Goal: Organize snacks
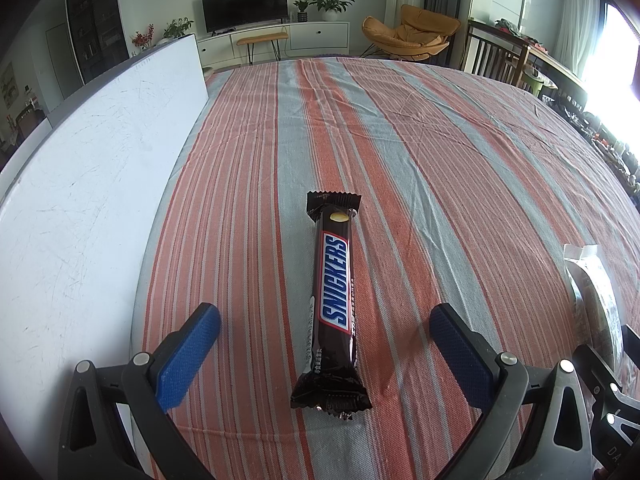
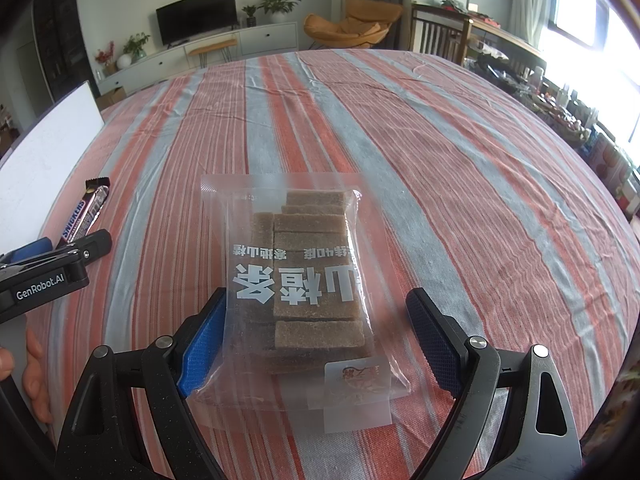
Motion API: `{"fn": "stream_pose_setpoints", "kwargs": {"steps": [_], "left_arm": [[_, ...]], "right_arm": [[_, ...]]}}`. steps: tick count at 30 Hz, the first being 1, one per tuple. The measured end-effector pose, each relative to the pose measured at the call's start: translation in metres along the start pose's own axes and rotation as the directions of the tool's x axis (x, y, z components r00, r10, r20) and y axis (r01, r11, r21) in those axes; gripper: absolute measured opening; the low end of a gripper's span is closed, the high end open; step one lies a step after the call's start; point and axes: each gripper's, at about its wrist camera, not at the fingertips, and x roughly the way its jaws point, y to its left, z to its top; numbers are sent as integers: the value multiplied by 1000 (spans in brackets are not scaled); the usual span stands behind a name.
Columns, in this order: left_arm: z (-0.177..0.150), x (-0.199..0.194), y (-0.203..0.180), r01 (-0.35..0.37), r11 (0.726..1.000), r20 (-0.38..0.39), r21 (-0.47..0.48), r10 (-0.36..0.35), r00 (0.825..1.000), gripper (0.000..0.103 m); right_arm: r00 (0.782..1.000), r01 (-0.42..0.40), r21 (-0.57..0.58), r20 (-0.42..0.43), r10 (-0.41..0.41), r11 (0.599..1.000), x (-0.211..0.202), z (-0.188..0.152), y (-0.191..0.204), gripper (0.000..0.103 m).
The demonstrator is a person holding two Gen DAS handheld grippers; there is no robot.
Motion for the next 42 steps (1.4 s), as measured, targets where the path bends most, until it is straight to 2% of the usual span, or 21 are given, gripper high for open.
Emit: {"fn": "stream_pose_setpoints", "kwargs": {"steps": [12, 14, 16, 19, 21, 23, 24, 26, 29, 31, 33, 35, 36, 38, 39, 41, 42], "left_arm": [[0, 0, 0, 0, 1000, 0, 0, 0, 1000, 103], [-1, 0, 0, 0, 1000, 0, 0, 0, 1000, 103], [0, 0, 0, 5, 1000, -6, -2, -5, 1000, 103], [6, -1, 1, 72, 997, -92, 5, -71, 993, 103], [9, -5, 6, 154, 987, -127, -40, -158, 979, 103], [10, -7, 9, 198, 978, -141, -70, -206, 968, 103], [9, -7, 7, 205, 977, -142, -63, -212, 967, 103], [8, -6, -2, 180, 983, -144, 13, -177, 974, 103], [4, -2, -21, 117, 981, -151, 156, -93, 984, 103], [6, 1, -22, 119, 980, -146, 158, -96, 985, 103], [13, 5, -19, 93, 988, -149, 121, -75, 986, 102], [20, 8, -11, 73, 995, -136, 72, -63, 989, 99], [22, 8, -10, 51, 997, -121, 61, -43, 992, 90], [23, 1, -4, 54, 996, -82, 70, -48, 996, 54], [22, -3, -3, 62, 994, -79, 85, -56, 995, 16], [20, -7, 2, 103, 992, -103, 70, -95, 990, 16], [18, -12, 6, 127, 991, -100, 50, -122, 988, 16]], "right_arm": [[1000, -9, 13, 10, 9, 1000, -5, -5, -1, 89], [999, -44, 48, 32, 43, 998, -9, -6, -6, 89], [992, -115, 105, 65, 108, 988, -14, -6, -15, 89], [964, -262, 213, 111, 243, 941, -23, -3, -38, 89], [935, -353, 305, 154, 320, 885, -30, -3, -59, 89], [904, -427, 387, 170, 392, 817, -30, -1, -81, 89], [893, -446, 422, 160, 420, 789, -27, 1, -91, 89], [891, -434, 464, 97, 443, 772, -19, 12, -103, 89], [894, -385, 432, -47, 447, 816, -6, 33, -97, 90], [891, -364, 361, -134, 434, 859, 1, 45, -77, 90], [909, -297, 259, -219, 356, 919, 9, 54, -45, 90], [921, -191, 142, -317, 228, 971, 24, 54, -14, 89], [931, -146, 60, -330, 158, 987, 28, 49, 1, 92], [947, -82, -70, -317, 56, 994, 30, 43, 23, 91], [957, -61, -79, -289, 36, 995, 28, 41, 24, 85], [961, -85, -29, -268, 74, 996, 22, 42, 15, 70], [958, -99, 7, -269, 97, 995, 17, 44, 8, 54]]}}
